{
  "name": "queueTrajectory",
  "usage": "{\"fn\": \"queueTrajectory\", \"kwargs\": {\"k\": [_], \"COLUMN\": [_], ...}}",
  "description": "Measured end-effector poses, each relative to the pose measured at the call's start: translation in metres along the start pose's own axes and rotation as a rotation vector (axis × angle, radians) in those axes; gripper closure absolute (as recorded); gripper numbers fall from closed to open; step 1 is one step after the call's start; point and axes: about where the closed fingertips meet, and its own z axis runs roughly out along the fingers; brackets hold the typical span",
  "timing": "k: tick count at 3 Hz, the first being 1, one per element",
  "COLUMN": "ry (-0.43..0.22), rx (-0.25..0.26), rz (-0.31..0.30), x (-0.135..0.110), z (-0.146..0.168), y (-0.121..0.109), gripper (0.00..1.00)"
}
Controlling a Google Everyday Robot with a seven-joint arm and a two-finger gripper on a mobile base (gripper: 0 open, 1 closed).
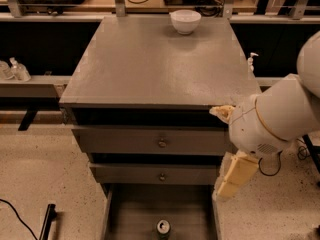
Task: Pick green can from bottom drawer and place on counter
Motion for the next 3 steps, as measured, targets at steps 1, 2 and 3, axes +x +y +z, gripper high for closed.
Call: {"fn": "queueTrajectory", "kwargs": {"k": [1, 2, 3], "ry": [-0.011, -0.226, -0.542], "rx": [-0.044, -0.050, 0.101], "rz": [0.070, 0.149, 0.192], "x": [0.044, 0.069, 0.045], "z": [0.052, 0.120, 0.121], "y": [-0.007, 0.011, -0.023], "gripper": [0.00, 0.00, 0.00]}}
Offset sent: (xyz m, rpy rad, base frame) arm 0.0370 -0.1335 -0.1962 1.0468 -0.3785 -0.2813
